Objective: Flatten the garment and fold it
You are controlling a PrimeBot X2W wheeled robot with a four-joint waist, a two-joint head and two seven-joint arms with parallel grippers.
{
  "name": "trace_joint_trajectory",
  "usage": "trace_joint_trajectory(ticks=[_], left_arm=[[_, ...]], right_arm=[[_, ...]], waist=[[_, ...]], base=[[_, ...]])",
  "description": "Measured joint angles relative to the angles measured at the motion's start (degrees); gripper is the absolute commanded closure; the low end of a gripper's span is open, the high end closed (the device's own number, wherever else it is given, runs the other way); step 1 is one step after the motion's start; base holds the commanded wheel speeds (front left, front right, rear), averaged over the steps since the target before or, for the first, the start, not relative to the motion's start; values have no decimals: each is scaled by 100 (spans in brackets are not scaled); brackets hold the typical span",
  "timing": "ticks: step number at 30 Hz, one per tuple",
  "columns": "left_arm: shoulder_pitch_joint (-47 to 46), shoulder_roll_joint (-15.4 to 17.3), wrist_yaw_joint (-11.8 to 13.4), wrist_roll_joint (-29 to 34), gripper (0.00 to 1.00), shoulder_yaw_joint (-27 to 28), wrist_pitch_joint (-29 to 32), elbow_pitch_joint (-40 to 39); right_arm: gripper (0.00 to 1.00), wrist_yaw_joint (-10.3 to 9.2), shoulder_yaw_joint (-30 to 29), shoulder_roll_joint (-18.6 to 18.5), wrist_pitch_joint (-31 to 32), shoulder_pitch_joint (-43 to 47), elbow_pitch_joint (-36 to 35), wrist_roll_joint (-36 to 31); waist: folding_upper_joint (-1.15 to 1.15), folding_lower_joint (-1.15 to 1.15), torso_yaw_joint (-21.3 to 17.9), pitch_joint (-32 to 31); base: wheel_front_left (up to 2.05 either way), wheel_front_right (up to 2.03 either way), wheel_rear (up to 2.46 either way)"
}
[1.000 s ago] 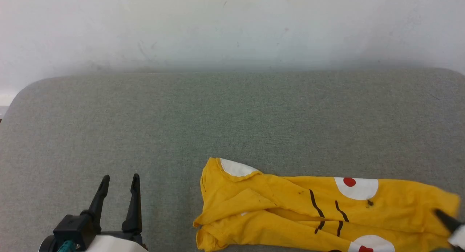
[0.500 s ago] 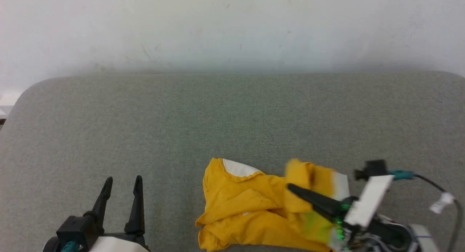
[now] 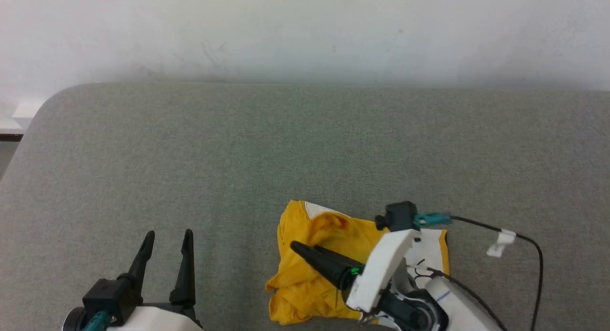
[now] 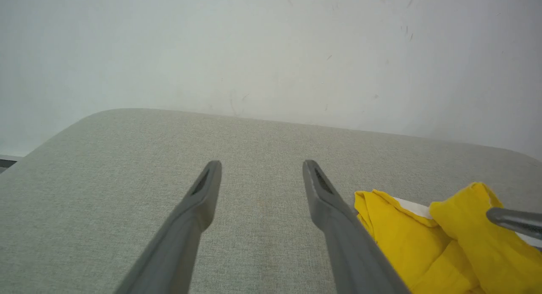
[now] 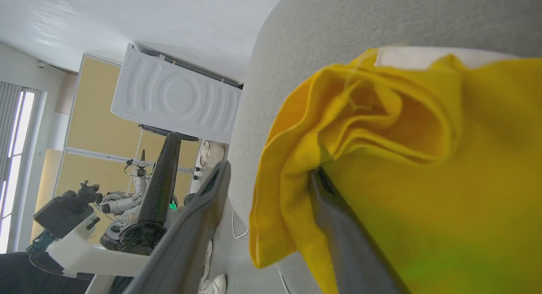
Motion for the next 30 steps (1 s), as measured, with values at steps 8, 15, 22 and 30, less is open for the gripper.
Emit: trace_joint_trajectory(ticks=[8, 15, 22, 30], left_arm=[[3, -12, -1, -43, 0, 19, -33, 132], [27, -4, 14, -44, 0, 44, -53, 154], [140, 13, 81, -52, 0, 101, -68, 113], [149, 4, 169, -46, 0, 236, -127, -59]], right_arm=[[0, 1, 1516, -951, -876, -697, -882, -1569], [0, 2, 721, -1692, -2197, -654, -1022, -3640], [0, 2, -1544, -1545, -2472, 642, -1682, -5223], [0, 3, -3108, -1046, -2001, 1688, -2826, -5612]], waist=[[0, 0, -115, -55], [0, 0, -320, -174], [0, -1, -536, -260], [0, -1, -640, -170]], base=[[0, 0, 0], [0, 0, 0], [0, 0, 0], [0, 0, 0]])
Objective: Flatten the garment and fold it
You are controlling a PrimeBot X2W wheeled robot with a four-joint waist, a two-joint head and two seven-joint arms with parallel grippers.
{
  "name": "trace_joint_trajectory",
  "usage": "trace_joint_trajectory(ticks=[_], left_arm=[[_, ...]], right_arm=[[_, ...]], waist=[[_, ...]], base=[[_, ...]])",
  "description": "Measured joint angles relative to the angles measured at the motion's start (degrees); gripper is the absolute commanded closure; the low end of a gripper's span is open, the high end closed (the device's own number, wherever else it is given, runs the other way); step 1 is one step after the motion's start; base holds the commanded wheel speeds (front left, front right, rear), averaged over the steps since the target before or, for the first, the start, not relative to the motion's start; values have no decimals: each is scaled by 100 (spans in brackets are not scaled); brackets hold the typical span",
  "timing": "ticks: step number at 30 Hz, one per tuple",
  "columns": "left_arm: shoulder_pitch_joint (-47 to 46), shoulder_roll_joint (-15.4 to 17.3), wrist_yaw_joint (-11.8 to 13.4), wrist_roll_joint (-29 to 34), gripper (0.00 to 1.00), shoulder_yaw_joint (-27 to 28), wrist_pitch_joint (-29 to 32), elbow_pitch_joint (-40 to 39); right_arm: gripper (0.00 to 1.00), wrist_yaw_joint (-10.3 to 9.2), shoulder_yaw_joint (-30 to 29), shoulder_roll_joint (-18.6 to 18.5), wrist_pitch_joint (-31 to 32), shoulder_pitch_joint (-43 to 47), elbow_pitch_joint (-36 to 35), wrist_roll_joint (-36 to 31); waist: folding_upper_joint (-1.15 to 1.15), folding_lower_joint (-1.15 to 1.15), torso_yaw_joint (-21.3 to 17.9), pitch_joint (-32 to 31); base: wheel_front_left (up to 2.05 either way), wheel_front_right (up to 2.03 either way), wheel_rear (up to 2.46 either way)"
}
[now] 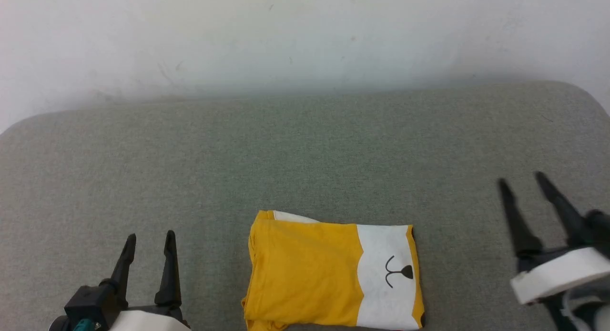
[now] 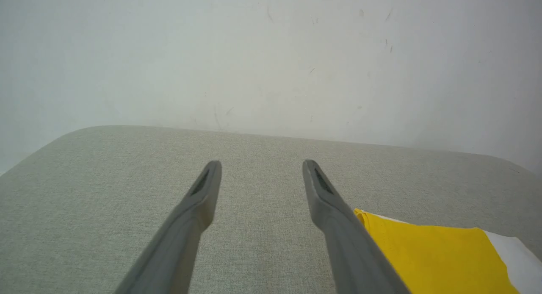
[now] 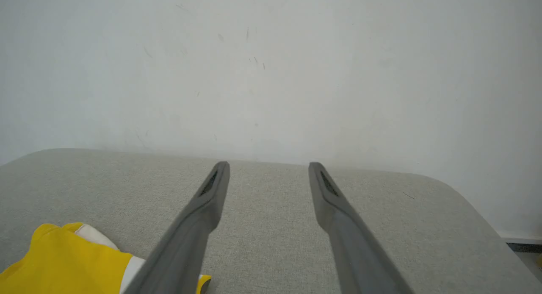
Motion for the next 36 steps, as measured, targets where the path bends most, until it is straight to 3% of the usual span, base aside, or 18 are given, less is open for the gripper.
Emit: trace_joint_trajectory(ticks=[6, 9, 12, 16, 21, 27, 28, 29, 30, 31, 36], left_arm=[[-2, -99, 18, 15, 0, 82, -48, -15], [-4, -153, 4, 31, 0, 83, -51, -1], [-5, -208, -16, 69, 0, 91, -51, 27], [-8, -301, -66, 114, 0, 113, -51, 36], [-31, -393, -166, 182, 0, 151, -51, 57], [-154, -499, -261, 287, 0, 185, -52, 118], [-155, -499, -269, 316, 0, 185, -53, 129], [-155, -497, -288, 325, 0, 191, -54, 146], [-155, -495, -311, 335, 0, 197, -55, 162], [-156, -498, -314, 358, 0, 199, -55, 175], [-158, -527, -357, 393, 0, 194, -55, 252]], right_arm=[[0, -1, -1252, 272, 1162, 228, 162, 975], [0, -1, -1842, 328, 2340, 258, 826, 1878], [0, -2, -2172, 304, 3701, 311, 1481, 2380], [0, -2, -2452, 680, 5005, 254, 1968, 3138], [0, -2, -2292, 991, 5645, -174, 2379, 3900], [0, -1, -1474, 1024, 5484, -573, 3003, 4519], [9, 0, -1323, 1029, 5415, -622, 3101, 4585], [58, 0, -1184, 1029, 5365, -662, 3185, 4623], [84, 0, -1066, 1026, 5311, -701, 3244, 4621], [100, 0, -994, 1027, 5224, -731, 3286, 4602], [100, -2, -710, 955, 5000, -768, 3285, 4325]], waist=[[0, 0, 102, 21], [0, 0, 199, -2], [0, 0, 320, -26], [0, 0, 482, -45], [0, 0, 646, -31], [0, 0, 788, 21], [0, 0, 808, 28], [0, 0, 828, 31], [0, 0, 848, 32], [0, 0, 867, 33], [0, 0, 908, -39]], base=[[0, 0, 0], [0, 0, 0], [0, 0, 0], [0, 0, 0], [0, 0, 0], [0, 0, 0], [0, 0, 0], [0, 0, 0], [0, 0, 0], [0, 0, 0], [0, 0, 0]])
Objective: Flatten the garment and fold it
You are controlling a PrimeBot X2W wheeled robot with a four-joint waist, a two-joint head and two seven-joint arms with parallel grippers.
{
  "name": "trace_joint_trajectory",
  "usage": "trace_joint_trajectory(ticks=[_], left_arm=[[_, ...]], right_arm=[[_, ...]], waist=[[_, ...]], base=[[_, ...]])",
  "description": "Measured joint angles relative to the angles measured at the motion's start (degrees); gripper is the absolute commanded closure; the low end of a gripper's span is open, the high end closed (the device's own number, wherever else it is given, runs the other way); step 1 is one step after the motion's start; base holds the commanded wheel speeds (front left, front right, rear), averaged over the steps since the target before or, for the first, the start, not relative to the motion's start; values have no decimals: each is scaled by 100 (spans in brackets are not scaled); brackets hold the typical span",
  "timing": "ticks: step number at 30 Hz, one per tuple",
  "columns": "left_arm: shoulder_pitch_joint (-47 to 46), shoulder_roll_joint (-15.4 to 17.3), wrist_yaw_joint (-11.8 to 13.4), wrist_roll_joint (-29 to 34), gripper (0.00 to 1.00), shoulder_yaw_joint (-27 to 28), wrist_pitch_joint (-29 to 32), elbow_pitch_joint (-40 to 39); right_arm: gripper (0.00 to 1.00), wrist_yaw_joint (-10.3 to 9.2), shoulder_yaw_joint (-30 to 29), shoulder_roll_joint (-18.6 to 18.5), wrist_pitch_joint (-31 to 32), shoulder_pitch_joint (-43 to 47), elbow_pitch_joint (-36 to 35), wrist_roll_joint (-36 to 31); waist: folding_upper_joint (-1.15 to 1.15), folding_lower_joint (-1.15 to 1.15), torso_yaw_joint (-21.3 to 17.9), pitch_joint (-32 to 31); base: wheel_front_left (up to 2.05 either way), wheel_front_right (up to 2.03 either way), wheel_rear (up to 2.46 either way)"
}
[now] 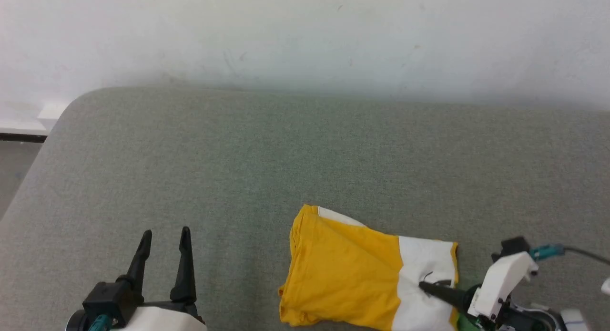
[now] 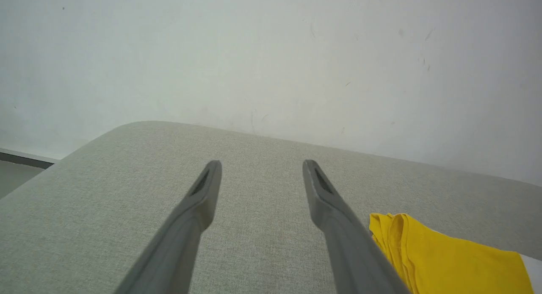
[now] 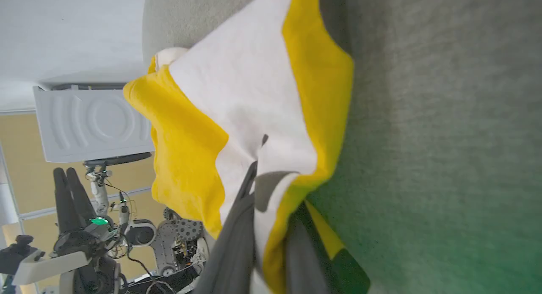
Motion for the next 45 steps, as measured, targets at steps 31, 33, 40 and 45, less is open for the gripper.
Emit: trace_joint_trajectory(ticks=[31, 33, 40, 45], left_arm=[[-957, 391, -398, 425, 0, 135, 31, -735], [-1128, 464, -450, 439, 0, 125, 91, -801], [-1514, 591, -545, 541, 0, 21, 216, -912], [-1560, 575, -558, 539, 0, -16, 201, -860]], right_arm=[[100, 9, 795, -2809, -1920, -1663, 43, -4727], [100, 9, 625, -2733, -2225, -1850, 360, -4911], [0, 9, -165, -2371, -3115, -2403, 1357, -5482], [0, 9, -541, -2283, -4291, -2609, 1655, -6222]], waist=[[0, 2, -1968, 1163], [0, 2, -2073, 1396], [0, 2, -2383, 2076], [0, 2, -2520, 2330]], base=[[0, 0, 0], [0, 0, 0], [0, 0, 0], [0, 0, 0]])
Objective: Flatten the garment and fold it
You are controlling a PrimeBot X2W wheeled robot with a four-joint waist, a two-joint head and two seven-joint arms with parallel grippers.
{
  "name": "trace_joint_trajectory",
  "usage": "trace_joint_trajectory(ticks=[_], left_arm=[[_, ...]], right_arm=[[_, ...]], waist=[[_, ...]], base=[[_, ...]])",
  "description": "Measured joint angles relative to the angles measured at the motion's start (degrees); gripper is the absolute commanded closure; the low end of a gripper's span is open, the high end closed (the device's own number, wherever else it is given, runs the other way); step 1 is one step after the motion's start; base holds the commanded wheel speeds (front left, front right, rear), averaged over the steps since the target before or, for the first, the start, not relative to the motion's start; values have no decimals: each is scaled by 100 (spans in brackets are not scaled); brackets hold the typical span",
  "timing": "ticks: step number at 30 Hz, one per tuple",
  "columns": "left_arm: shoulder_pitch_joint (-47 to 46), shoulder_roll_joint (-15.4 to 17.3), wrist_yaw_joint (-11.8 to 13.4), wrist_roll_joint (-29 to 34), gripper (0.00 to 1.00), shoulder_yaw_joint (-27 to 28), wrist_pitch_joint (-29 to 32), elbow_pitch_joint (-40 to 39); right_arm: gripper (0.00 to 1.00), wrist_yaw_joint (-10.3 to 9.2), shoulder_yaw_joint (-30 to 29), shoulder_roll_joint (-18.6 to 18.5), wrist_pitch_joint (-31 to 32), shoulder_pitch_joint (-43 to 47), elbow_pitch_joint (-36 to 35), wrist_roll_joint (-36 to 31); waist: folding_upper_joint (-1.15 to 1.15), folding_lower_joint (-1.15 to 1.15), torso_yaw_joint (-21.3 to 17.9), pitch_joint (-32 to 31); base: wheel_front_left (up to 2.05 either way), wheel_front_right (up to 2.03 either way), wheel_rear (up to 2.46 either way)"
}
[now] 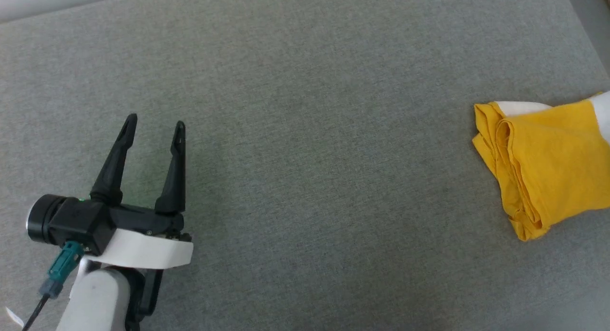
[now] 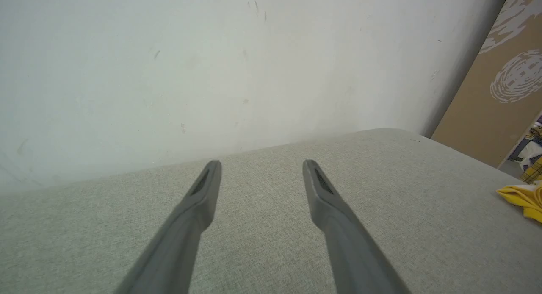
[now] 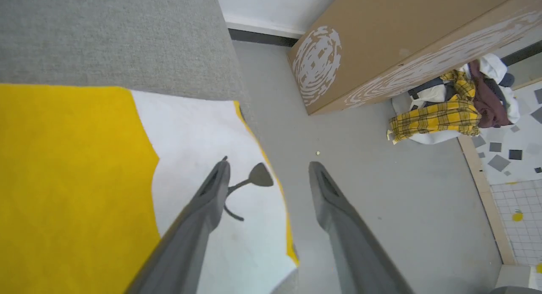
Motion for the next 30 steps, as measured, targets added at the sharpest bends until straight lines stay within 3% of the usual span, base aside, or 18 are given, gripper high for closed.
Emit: trace_joint_trajectory(ticks=[5, 12, 22, 30], left_arm=[[52, -123, 18, -31, 0, 21, -84, 165], [407, -264, 137, -105, 0, 67, -152, 445], [906, -512, 263, -180, 0, 122, -197, 760], [1168, -499, 311, -178, 0, 315, -201, 860]], right_arm=[[0, 0, -159, 24, -965, 46, -34, -918], [0, 0, 499, 407, -1493, 410, -578, -1356], [0, -1, 1499, 1079, -1473, 1522, -1837, -577], [0, -1, 1477, 1947, -1401, 2246, -2824, 288]], waist=[[0, -2, -38, -126], [0, -3, 23, -626], [0, -4, 515, -1398], [0, -3, 1137, -1789]], base=[[0, 0, 0], [0, 0, 0], [0, 0, 0], [0, 0, 0]])
